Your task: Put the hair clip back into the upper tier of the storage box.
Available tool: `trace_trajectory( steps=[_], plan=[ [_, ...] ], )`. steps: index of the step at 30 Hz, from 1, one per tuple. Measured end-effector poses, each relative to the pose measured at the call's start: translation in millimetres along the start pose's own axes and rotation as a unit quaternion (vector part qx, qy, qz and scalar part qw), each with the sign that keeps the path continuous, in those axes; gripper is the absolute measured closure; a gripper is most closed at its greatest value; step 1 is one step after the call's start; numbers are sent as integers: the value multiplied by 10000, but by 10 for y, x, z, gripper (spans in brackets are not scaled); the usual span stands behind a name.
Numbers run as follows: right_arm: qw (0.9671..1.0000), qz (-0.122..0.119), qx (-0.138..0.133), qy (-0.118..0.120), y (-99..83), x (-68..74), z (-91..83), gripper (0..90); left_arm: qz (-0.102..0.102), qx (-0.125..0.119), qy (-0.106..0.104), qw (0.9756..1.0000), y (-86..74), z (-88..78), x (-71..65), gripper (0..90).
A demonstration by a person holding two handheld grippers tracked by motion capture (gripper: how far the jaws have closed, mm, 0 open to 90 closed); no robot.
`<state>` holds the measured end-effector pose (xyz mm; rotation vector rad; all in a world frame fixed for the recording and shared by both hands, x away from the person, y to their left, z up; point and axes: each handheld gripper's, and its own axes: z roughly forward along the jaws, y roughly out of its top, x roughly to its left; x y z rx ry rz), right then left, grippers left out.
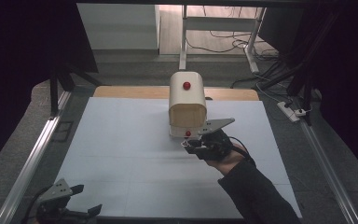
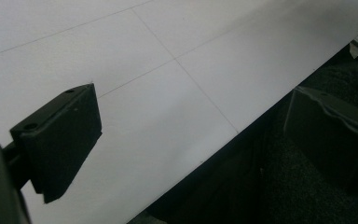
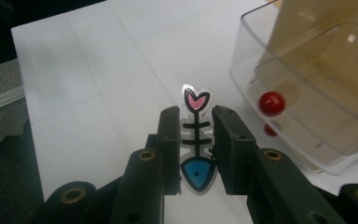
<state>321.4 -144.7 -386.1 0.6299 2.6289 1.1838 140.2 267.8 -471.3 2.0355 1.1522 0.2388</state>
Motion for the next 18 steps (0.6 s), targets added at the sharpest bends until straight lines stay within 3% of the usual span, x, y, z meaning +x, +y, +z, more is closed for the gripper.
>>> trace_trajectory(
  steps=[18],
  plan=[
    [9989, 126, -239, -389, 272, -281, -54, 731, -36, -16, -8, 10000, -3, -3, 7, 39]
  ],
)
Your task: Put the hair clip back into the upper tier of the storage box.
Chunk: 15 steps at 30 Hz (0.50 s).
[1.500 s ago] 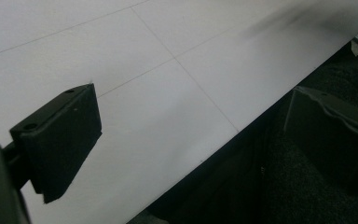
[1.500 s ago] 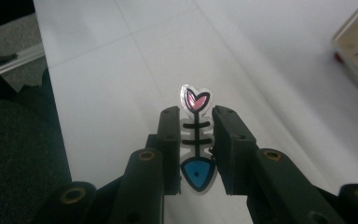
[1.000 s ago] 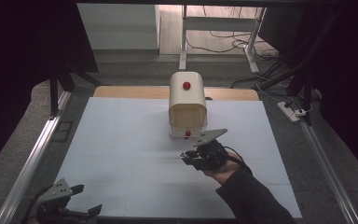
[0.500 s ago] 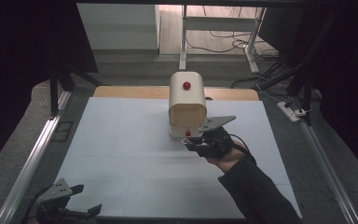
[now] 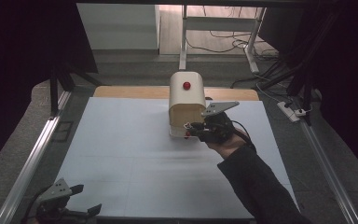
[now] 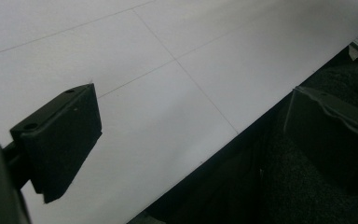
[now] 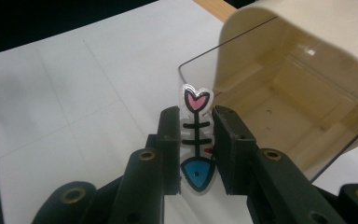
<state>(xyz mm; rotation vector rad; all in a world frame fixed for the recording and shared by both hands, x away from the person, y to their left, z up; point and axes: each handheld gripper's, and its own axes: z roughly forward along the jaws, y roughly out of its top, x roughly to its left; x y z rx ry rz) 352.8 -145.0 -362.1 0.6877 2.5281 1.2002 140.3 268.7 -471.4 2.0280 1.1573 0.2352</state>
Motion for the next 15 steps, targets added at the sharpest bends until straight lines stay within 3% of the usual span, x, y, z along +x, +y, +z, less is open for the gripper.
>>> trace_trajectory(
  steps=[15],
  plan=[
    [9997, 154, -43, -194, 101, -208, 164, 730, -12, -3, -7, 10000, -1, -1, 2, 38]
  ],
)
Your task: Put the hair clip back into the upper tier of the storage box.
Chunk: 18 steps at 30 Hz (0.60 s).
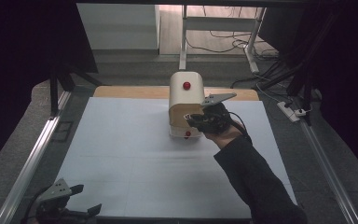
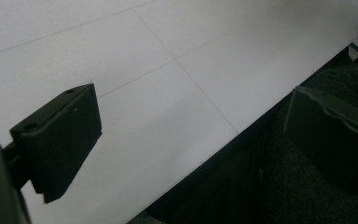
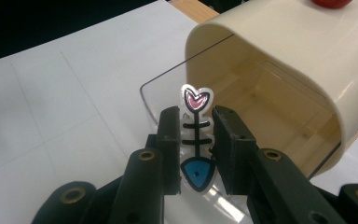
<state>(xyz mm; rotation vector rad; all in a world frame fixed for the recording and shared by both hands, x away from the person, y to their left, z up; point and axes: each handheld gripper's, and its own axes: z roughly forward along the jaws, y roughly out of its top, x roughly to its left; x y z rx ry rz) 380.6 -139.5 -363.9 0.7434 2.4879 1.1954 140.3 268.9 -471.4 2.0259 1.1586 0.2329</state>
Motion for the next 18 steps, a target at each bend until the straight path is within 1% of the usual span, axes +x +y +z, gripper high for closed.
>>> trace_trajectory(
  steps=[5, 9, 12, 18],
  plan=[
    [9999, 5, 22, -111, 23, -39, 81, 730, 0, -2, -2, 10000, -1, -1, 1, 38],
    [9999, 35, 46, -156, 19, -71, 136, 729, -1, -2, -4, 10000, -1, 0, 1, 38],
    [9996, 53, 139, -234, -9, -113, 223, 729, -2, -1, -5, 10000, -1, 0, 1, 39],
    [9991, 112, 325, -237, -73, -163, 333, 725, -2, 1, -8, 10000, -2, -1, 2, 38]
  ],
)
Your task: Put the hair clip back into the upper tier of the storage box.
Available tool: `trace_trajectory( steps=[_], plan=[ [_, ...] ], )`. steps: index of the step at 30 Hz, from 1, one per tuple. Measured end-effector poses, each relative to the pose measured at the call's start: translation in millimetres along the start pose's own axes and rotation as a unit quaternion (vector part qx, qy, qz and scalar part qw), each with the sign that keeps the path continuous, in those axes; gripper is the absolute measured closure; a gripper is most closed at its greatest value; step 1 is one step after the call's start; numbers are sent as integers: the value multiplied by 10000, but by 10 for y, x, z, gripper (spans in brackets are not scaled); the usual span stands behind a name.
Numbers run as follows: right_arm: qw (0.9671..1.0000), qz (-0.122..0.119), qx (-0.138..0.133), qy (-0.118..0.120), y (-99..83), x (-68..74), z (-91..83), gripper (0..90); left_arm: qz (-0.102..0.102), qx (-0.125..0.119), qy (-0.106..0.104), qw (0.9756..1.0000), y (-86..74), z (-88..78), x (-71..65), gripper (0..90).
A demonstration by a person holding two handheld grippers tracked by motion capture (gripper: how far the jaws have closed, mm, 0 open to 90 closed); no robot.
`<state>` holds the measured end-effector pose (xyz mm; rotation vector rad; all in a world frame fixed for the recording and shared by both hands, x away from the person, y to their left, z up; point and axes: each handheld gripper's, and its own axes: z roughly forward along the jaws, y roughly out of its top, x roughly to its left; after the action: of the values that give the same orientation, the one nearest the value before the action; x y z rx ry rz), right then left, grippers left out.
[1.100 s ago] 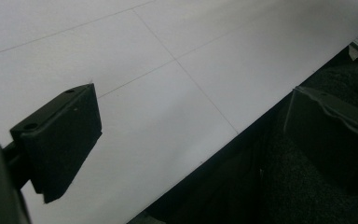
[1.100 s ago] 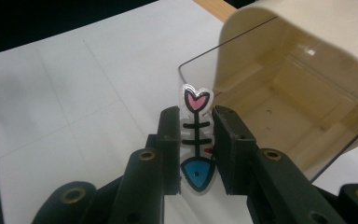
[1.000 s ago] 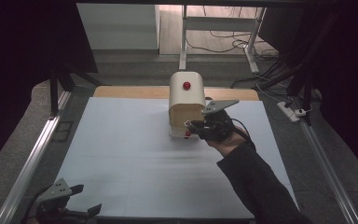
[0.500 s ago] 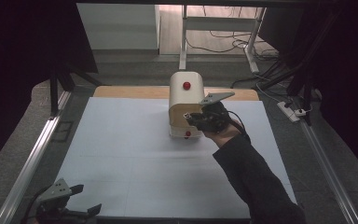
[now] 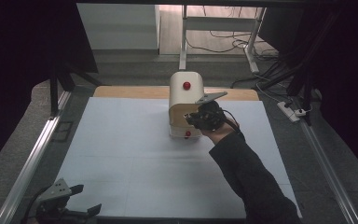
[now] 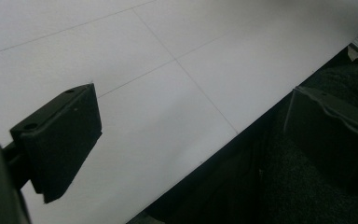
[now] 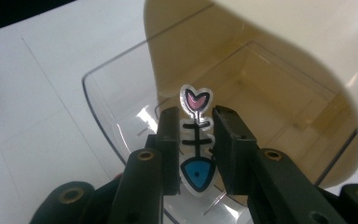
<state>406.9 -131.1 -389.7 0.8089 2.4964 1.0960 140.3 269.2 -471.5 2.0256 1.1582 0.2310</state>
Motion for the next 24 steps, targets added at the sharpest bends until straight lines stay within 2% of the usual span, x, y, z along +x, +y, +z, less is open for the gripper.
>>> trace_trajectory(
  steps=[6, 11, 24],
  plan=[
    [9999, 68, 115, 30, -30, -28, 54, 717, 2, 3, -1, 10000, 1, 1, 0, 39],
    [9999, 112, 79, 53, -32, -37, 60, 678, 5, 0, -2, 10000, 0, 0, 0, 39],
    [9997, 74, -1, 231, 54, 45, -58, 576, 6, 1, 2, 10000, 1, 1, -1, 39]
  ],
)
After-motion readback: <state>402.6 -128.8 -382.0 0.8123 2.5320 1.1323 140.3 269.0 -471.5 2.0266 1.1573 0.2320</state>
